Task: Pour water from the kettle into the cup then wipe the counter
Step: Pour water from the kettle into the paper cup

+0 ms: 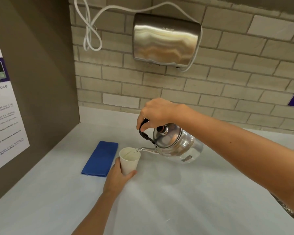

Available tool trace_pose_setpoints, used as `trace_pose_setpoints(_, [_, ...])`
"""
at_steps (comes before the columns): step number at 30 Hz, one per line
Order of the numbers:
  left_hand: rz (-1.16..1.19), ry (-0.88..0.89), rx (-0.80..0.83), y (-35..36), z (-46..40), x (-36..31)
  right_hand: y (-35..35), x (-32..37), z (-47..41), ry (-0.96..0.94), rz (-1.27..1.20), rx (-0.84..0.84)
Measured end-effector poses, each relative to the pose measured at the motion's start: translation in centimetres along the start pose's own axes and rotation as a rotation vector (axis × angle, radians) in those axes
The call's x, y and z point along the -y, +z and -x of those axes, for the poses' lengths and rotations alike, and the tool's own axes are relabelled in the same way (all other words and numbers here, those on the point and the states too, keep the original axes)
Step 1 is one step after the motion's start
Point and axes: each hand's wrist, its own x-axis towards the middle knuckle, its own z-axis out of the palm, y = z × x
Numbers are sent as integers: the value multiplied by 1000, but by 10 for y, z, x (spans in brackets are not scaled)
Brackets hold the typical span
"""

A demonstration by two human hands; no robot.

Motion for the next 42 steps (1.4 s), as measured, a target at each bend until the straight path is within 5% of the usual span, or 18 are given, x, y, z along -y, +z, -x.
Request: trace_pose_setpoints(42, [53, 21, 2, 0, 3, -2, 1, 12, -20, -36, 71, 63])
